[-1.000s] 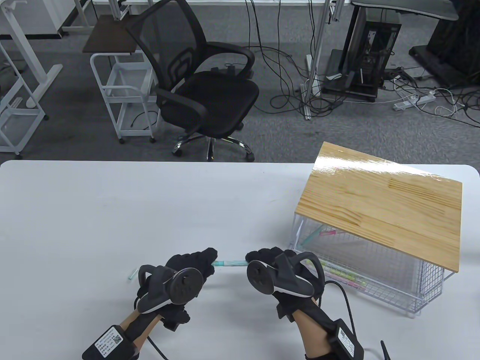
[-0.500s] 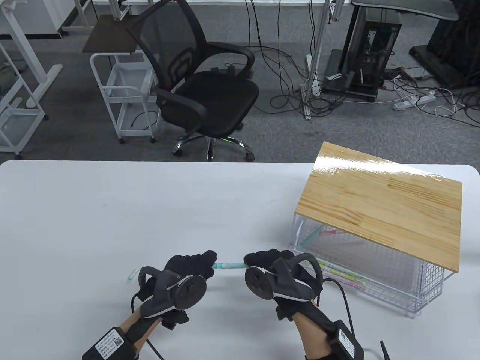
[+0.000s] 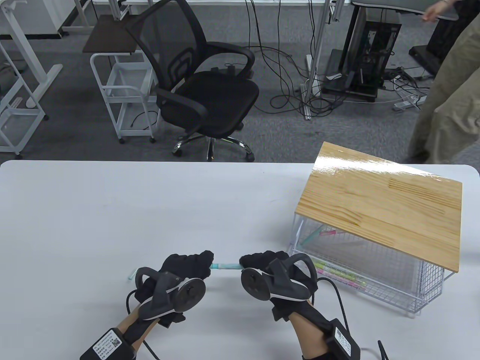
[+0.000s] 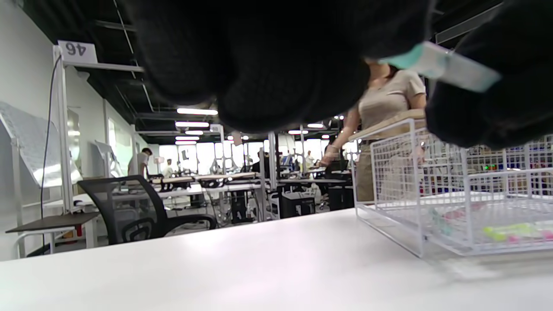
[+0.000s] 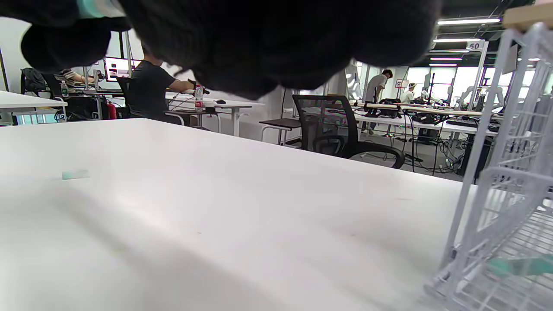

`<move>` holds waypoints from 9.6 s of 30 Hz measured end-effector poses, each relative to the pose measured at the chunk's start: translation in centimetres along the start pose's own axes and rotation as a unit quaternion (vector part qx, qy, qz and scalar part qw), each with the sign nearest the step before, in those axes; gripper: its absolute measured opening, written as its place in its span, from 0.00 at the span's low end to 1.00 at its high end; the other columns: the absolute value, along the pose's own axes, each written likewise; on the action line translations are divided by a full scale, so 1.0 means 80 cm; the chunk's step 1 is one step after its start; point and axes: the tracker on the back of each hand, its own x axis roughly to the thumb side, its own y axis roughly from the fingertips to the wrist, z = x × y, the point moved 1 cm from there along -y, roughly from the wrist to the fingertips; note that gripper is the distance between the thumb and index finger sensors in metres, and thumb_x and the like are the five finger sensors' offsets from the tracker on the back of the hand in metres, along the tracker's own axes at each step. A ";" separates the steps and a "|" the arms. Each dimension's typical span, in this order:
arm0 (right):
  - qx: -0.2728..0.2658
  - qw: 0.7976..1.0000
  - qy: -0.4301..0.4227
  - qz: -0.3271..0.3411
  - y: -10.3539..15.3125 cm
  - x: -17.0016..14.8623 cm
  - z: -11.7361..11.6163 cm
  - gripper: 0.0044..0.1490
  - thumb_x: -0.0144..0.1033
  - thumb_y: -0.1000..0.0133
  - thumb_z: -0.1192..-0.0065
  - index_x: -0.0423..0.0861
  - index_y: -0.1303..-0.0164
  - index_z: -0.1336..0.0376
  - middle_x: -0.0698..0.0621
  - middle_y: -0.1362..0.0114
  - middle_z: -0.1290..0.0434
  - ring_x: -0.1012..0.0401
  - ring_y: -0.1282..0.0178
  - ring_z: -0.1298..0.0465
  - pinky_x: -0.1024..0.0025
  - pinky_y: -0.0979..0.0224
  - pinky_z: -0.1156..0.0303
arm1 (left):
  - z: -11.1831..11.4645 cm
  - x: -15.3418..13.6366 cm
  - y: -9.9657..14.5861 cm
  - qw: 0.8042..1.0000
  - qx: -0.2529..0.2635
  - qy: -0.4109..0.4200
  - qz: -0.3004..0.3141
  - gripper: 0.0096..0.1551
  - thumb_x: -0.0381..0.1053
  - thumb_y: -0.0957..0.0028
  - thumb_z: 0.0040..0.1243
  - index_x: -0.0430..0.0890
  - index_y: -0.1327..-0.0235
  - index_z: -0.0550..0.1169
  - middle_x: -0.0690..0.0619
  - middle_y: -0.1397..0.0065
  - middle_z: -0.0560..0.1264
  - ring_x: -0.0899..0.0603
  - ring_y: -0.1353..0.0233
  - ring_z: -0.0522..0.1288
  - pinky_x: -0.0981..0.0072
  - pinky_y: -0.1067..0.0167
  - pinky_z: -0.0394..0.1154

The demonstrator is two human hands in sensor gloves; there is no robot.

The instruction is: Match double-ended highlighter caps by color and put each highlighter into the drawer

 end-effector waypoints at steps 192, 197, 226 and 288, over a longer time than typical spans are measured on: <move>-0.021 1.000 0.005 0.001 -0.006 0.014 -0.013 0.28 0.44 0.37 0.47 0.57 0.25 0.41 0.56 0.39 0.26 0.57 0.46 0.23 0.51 0.29 0.28 | 0.013 0.004 -0.007 0.997 -0.013 0.076 0.010 0.28 0.54 0.42 0.47 0.54 0.27 0.65 0.61 0.38 0.80 0.55 0.48 0.84 0.54 0.35 0.80; -0.030 0.999 0.008 0.009 -0.006 0.019 -0.012 0.28 0.43 0.37 0.48 0.55 0.26 0.40 0.56 0.40 0.26 0.58 0.48 0.23 0.46 0.35 0.25 | 0.012 0.001 -0.006 0.996 -0.010 0.086 0.011 0.27 0.53 0.43 0.47 0.53 0.28 0.66 0.61 0.39 0.80 0.55 0.50 0.84 0.54 0.37 0.81; 0.012 0.973 -0.003 -0.229 0.040 -0.126 0.014 0.28 0.51 0.35 0.48 0.57 0.24 0.39 0.56 0.34 0.26 0.55 0.37 0.24 0.45 0.23 0.31 | 0.012 -0.042 -0.014 0.987 -0.020 0.145 -0.064 0.32 0.60 0.40 0.49 0.56 0.23 0.61 0.58 0.28 0.75 0.48 0.32 0.79 0.44 0.26 0.72; 0.080 0.926 0.173 -0.325 0.097 -0.183 -0.088 0.25 0.39 0.44 0.28 0.66 0.36 0.30 0.60 0.35 0.18 0.60 0.39 0.15 0.58 0.38 0.18 | 0.016 -0.105 -0.021 0.968 -0.044 0.194 -0.154 0.35 0.64 0.41 0.49 0.59 0.20 0.60 0.53 0.16 0.68 0.43 0.19 0.71 0.36 0.21 0.65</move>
